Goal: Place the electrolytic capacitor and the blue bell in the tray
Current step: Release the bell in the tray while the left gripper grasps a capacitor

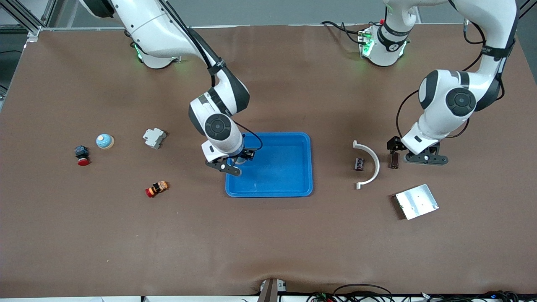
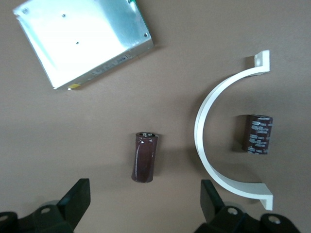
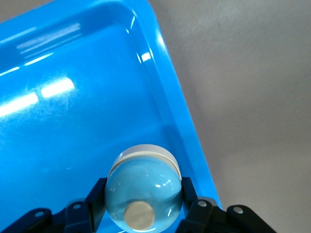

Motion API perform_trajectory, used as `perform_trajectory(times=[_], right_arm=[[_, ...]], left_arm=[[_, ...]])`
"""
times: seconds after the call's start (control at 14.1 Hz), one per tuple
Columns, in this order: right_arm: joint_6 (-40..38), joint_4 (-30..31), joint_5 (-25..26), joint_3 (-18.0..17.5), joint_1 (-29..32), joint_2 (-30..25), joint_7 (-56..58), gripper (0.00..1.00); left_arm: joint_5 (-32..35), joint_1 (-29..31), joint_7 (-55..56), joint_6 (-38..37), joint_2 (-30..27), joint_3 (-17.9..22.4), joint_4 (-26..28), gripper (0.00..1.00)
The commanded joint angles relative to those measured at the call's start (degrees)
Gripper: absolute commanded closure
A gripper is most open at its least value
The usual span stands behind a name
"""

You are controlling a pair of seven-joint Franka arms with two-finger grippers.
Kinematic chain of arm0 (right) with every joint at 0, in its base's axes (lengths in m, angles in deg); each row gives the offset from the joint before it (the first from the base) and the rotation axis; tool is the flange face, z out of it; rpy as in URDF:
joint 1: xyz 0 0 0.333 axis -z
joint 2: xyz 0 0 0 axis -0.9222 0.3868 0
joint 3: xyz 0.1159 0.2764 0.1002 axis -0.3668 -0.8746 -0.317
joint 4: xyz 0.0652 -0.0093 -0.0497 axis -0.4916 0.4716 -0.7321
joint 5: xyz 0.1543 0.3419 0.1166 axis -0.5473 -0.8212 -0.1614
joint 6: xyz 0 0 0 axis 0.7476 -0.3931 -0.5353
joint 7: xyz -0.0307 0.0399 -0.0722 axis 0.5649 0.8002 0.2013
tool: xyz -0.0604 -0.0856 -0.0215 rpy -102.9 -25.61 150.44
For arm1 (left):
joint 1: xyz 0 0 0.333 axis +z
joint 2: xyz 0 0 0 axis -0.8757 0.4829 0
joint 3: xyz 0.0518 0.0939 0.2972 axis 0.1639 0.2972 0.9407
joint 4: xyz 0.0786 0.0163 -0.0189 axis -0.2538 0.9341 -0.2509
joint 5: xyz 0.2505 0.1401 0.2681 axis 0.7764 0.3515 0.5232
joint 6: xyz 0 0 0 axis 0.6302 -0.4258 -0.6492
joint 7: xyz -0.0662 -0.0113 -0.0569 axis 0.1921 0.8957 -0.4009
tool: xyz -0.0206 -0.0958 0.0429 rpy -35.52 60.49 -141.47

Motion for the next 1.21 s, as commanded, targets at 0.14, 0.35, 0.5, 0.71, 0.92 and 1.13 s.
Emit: perform_trajectory(times=[0.14, 0.35, 0.5, 0.71, 0.92, 1.13], right_arm=[[0.17, -1.70, -0.41, -1.22, 1.48, 1.06, -0.85, 1.00], [0.17, -1.62, -0.84, -1.75, 1.92, 1.85, -0.58, 0.76], [1.39, -1.62, -1.46, -3.24, 2.44, 2.82, -0.58, 0.69], [1.31, -1.35, -1.38, -3.34, 2.88, 2.73, -0.67, 0.18], [0.52, -1.35, -1.38, -3.34, 3.06, 2.21, -0.67, 0.00], [-5.00, -1.35, 0.11, -3.34, 7.00, -2.43, -0.67, 0.00]], left_arm=[[1.20, 1.12, -0.37, 7.28, 5.01, -0.28, 0.23, 0.00], [5.06, 3.31, -0.29, 9.66, 7.04, -0.37, 0.32, 0.00], [6.12, 3.76, -0.29, 11.15, 8.44, -0.37, 0.32, 0.00], [6.12, 3.76, -0.20, 13.97, 10.38, -0.37, 0.32, 0.00], [6.12, 3.67, 0.50, 14.32, 11.61, -0.37, 0.32, 0.00], [6.12, 3.67, 0.51, 14.32, 12.23, -0.37, 0.41, 0.00]])
